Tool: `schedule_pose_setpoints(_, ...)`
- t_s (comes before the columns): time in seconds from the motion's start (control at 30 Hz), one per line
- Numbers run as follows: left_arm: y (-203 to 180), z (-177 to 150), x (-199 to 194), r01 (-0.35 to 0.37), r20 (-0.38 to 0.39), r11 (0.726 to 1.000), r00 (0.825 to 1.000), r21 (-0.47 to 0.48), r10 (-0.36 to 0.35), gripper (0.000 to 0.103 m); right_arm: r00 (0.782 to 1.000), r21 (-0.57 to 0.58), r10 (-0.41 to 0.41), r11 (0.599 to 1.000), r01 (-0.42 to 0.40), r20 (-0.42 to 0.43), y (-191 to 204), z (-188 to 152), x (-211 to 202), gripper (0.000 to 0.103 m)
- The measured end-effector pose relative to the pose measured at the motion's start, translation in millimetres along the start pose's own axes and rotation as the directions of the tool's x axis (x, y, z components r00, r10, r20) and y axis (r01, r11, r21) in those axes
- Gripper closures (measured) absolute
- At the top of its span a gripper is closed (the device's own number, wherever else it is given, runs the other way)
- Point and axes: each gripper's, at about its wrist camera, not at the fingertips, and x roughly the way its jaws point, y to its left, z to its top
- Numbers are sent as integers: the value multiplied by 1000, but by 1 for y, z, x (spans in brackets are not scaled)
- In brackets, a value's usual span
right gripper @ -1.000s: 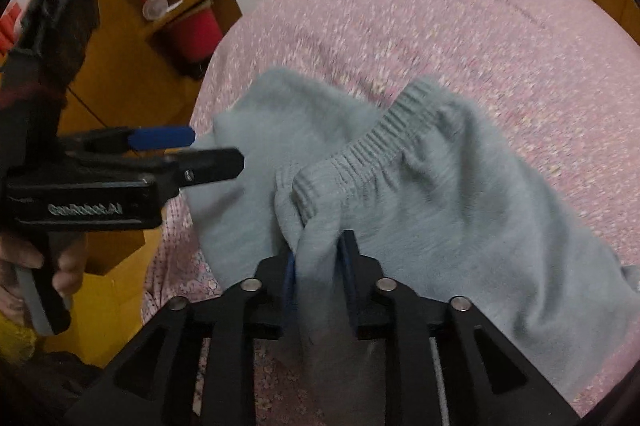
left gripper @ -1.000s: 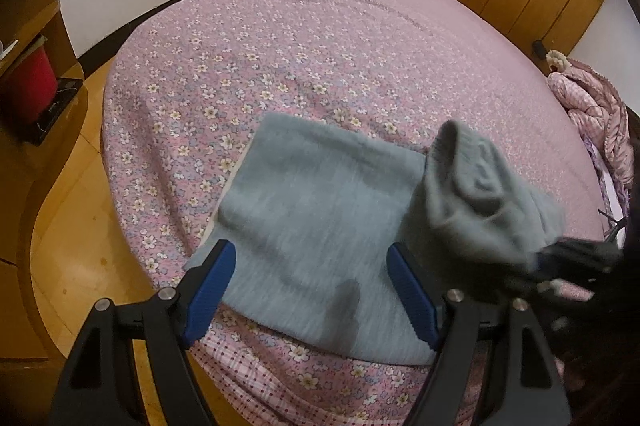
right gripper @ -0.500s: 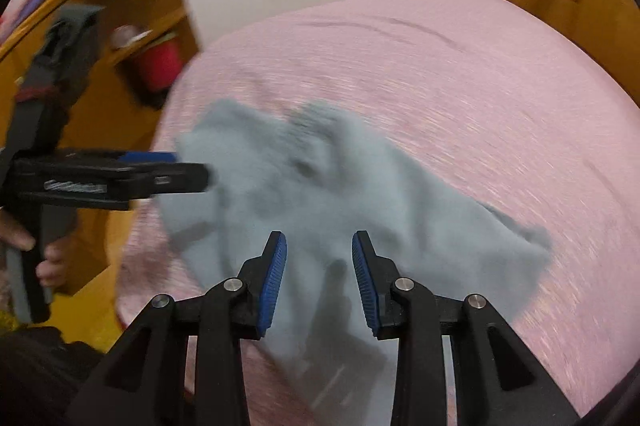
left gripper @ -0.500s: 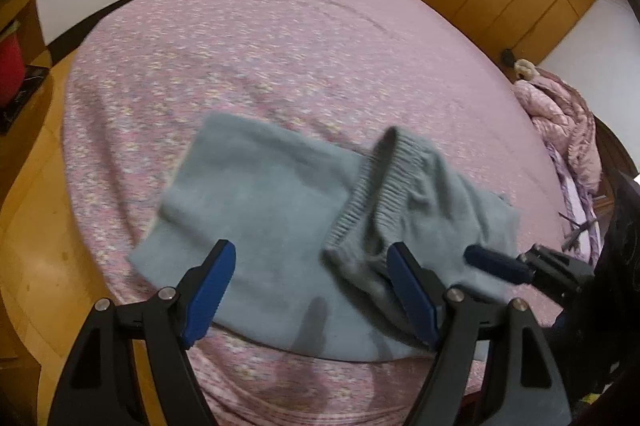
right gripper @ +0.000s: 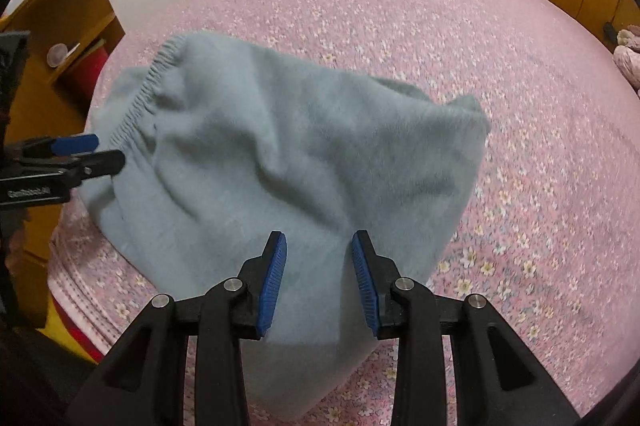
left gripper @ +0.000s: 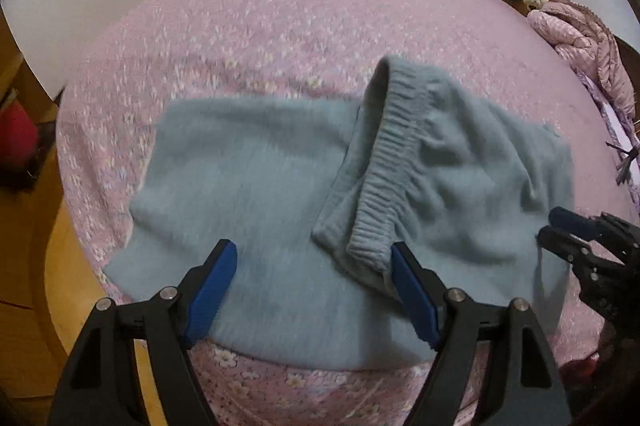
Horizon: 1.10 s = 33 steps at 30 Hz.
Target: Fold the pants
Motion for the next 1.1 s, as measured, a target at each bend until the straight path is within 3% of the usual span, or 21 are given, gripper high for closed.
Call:
schedule_pose_setpoints(0.13,-5,-2,-8,7,18,1000,1000,26,-8,23,999,26,-14,1000,13,46,-7,-3,-14,68)
schedule_pose_setpoints(0.23,-9,5,-23,106,64,993,992,44,-109,28,997,65,-13,998,8,70,-15,-5,-18,68)
schedule_pose_setpoints(0.37,-17,25,-18,167,71,984,983,64,-171,53,998,108,14,994,-21,62,-26,-11,-17,68)
schedule_pose_setpoints(0.5,-23,39,8,138,30,986,990,88,-141,55,998,110,15,994,-21,53,-24,-15,-10,67)
schedule_pose_setpoints(0.63,-22,38,22,139,23,988,990,74,-141,48,997,153,41,987,-50,64,-26,-17,-3,67)
schedule_pose_setpoints(0.8,-33,32,25,103,28,982,994,159,-109,43,992,210,91,972,-108,88,-35,-22,-2,67)
schedule_pose_setpoints(0.87,-37,29,25,86,36,980,995,178,-94,49,991,215,98,970,-116,92,-35,-22,-1,67)
schedule_pose_setpoints(0.9,-39,28,24,86,41,980,995,181,-94,58,991,215,98,970,-116,94,-33,-22,-1,67)
schedule_pose_setpoints(0.97,-41,24,21,96,55,980,993,176,-107,66,991,217,97,969,-116,96,-32,-22,-1,67)
schedule_pose_setpoints(1.1,-52,14,14,34,109,978,992,206,-57,69,990,224,103,967,-123,101,-34,-24,-2,65)
